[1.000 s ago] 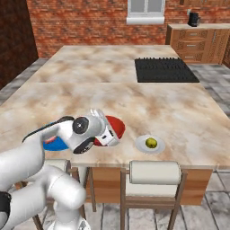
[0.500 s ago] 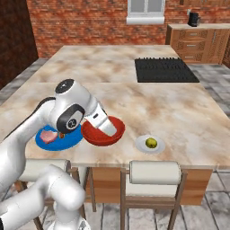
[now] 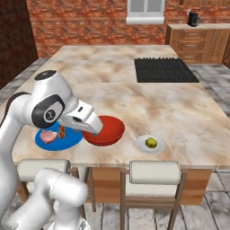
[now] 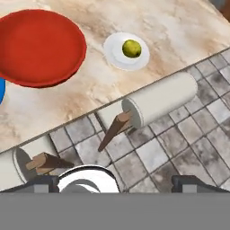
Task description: Take the smaller bowl and place it next to the appetizer plate on the dining counter , and place the larger bowl next to the plate with cooked food.
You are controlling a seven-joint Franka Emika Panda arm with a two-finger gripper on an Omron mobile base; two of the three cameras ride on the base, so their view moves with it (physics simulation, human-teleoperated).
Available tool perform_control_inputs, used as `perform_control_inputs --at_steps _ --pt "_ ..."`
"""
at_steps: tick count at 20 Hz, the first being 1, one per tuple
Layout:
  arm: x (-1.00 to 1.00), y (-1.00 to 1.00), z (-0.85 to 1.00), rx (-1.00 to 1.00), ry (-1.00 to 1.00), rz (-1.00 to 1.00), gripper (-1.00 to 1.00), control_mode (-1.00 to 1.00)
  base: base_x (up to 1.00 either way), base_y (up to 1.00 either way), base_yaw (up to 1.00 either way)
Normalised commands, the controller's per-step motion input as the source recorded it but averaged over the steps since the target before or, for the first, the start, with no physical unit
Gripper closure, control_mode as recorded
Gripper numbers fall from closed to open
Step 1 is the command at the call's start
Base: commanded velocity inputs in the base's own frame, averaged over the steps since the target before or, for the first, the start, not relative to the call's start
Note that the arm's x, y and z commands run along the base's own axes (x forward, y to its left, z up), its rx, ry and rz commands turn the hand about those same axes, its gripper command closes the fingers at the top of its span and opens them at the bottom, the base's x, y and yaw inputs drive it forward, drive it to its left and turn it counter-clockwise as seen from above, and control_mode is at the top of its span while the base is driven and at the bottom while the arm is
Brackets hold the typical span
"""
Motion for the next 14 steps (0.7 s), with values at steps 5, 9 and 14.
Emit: perform_control_inputs --at_steps 5,9,14 --pt "-0.05 0.44 -0.11 0.00 0.24 0.69 -1.00 -1.00 0.00 0.00 0.00" --pt "0.00 0.09 0.00 0.00 0.07 0.60 -1.00 -1.00 0.00 0.00 0.00" --pt "0.00 0.11 0.05 0.01 0.00 0.43 -1.00 -1.00 0.00 0.00 0.00"
